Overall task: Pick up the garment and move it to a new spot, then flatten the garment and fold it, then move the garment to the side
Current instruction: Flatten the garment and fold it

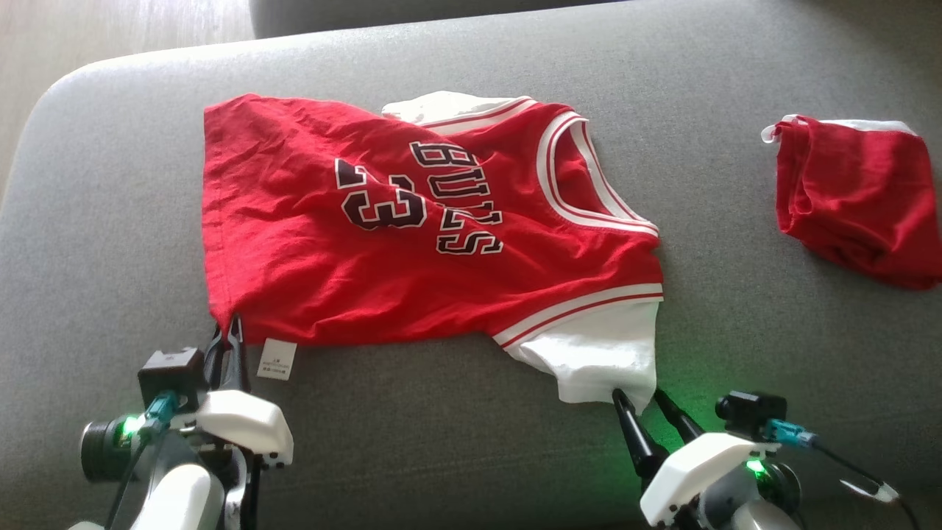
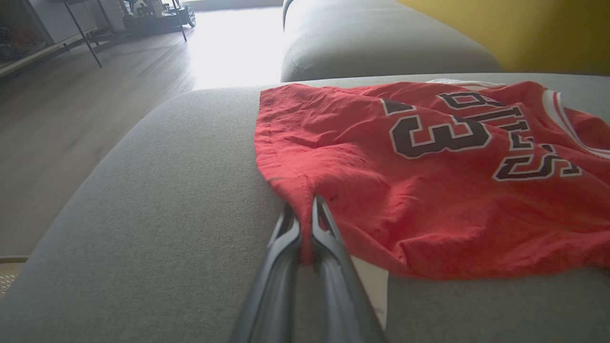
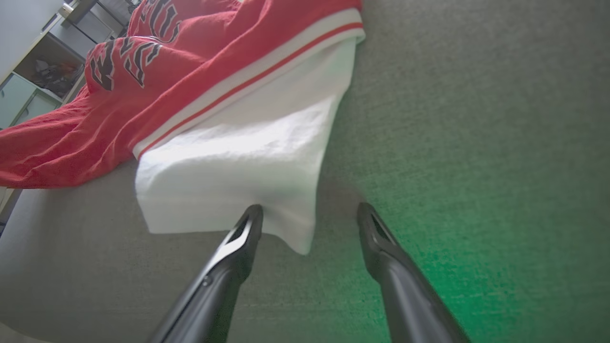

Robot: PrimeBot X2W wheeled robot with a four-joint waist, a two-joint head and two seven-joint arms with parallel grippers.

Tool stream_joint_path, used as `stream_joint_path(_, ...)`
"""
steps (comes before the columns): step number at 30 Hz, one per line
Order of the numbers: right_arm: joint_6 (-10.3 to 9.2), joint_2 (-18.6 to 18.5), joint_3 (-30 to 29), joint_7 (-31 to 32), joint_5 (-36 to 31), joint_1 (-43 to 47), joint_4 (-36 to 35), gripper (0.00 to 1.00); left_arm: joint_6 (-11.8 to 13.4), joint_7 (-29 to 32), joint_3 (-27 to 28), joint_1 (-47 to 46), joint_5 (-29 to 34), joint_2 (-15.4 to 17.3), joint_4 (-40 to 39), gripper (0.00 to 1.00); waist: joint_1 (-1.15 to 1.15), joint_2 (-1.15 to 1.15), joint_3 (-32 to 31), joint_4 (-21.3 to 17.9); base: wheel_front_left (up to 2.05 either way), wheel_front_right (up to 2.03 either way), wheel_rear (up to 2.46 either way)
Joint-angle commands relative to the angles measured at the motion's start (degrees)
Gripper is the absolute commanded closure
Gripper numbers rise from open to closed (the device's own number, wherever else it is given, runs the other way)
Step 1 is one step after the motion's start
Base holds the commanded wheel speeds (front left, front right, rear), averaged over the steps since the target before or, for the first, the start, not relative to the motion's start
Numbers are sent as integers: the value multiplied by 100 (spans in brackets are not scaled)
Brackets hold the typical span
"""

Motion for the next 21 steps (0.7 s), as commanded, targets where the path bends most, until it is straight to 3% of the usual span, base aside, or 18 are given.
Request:
stream_joint_path(1, -2, -6, 182, -42, 49, -236, -104, 0, 47, -16, 219, -210, 3, 165, -206, 100, 0, 0, 16, 20, 0, 0, 0)
stream_joint_path(2, -2, -6, 224, -41, 15, -262, -98, 0, 48, -16, 214, -217, 0, 166, -206, 100, 0, 0, 25, 29, 0, 0, 0)
stream_joint_path(3, -2, -6, 272, -41, -49, -288, -99, 53, 48, -16, 208, -225, -1, 167, -205, 100, 0, 0, 33, 38, 0, 0, 0)
stream_joint_path(4, -2, -6, 272, -41, -49, -288, -99, 53, 48, -16, 208, -225, -1, 167, -205, 100, 0, 0, 33, 38, 0, 0, 0)
stream_joint_path(5, -2, -6, 300, -61, -86, -310, -113, 100, 49, -16, 203, -232, -4, 168, -203, 100, 0, 0, 43, 47, 0, 0, 0)
stream_joint_path(13, -2, -6, 216, -175, -260, -417, -234, 100, 69, -31, 217, -226, -48, 216, -184, 100, 0, 0, 57, 82, 0, 0, 0)
stream_joint_path(21, -2, -6, -475, -316, -957, -575, -862, 100, 4, 53, 264, -262, -174, 308, -403, 100, 0, 0, -105, 46, 0, 0, 0)
